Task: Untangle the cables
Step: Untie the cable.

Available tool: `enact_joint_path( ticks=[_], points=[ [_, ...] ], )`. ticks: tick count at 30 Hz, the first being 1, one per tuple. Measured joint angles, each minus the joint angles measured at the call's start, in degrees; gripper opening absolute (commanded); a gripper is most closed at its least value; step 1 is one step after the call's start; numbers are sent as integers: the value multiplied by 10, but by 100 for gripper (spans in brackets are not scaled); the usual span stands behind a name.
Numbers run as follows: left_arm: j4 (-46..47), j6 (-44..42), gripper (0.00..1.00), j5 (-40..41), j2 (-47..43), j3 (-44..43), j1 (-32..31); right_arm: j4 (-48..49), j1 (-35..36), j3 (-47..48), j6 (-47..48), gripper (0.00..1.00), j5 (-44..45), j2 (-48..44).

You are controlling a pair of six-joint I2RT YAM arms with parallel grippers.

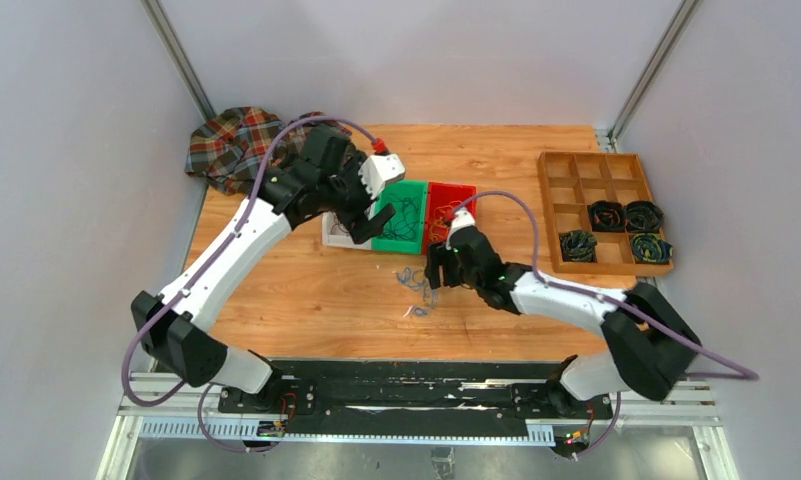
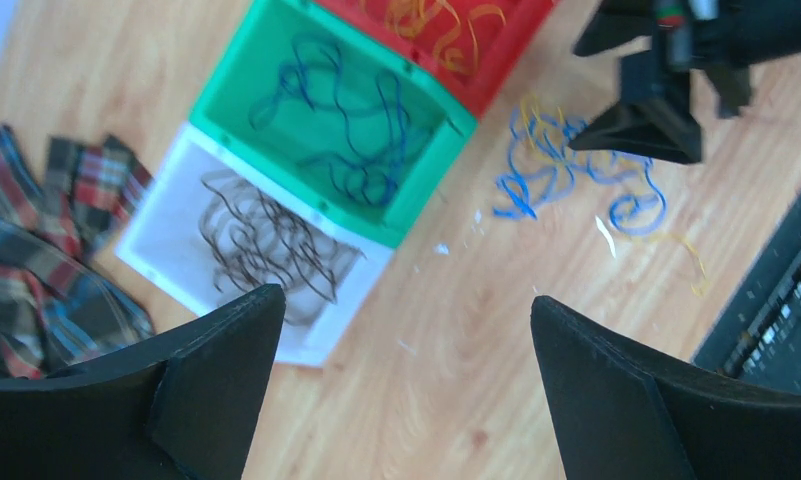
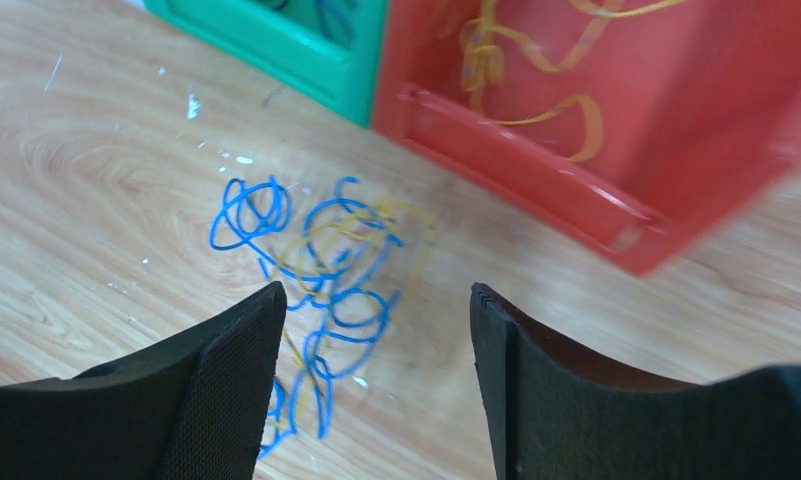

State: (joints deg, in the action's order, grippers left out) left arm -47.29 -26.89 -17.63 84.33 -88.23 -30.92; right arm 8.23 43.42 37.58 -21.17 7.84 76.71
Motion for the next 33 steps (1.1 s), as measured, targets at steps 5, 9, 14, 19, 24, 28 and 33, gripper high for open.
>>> enact_joint_path(
  ticks=[5, 9, 14, 19, 24, 28, 33],
  points=[
    [-26, 3, 98, -3, -65, 78, 7, 38, 52, 46, 0, 61, -40, 113],
    [-38, -1, 98, -5, -107, 111, 14, 57, 123, 68, 10, 58, -64, 149],
    [-47, -11, 98, -5, -135, 119, 19, 66, 176, 67, 26, 58, -83, 131],
    [-56, -23, 98, -2, -139, 121, 22, 46, 176, 50, 38, 60, -87, 49],
    [-59, -31, 98, -1, -140, 129, 24, 20, 168, 50, 59, 60, -82, 6],
    [-61, -31, 98, -2, -140, 131, 27, -2, 149, 61, 73, 59, -73, 35],
    [-61, -30, 98, -2, -135, 131, 41, -7, 138, 107, 92, 57, -83, 107]
  ],
)
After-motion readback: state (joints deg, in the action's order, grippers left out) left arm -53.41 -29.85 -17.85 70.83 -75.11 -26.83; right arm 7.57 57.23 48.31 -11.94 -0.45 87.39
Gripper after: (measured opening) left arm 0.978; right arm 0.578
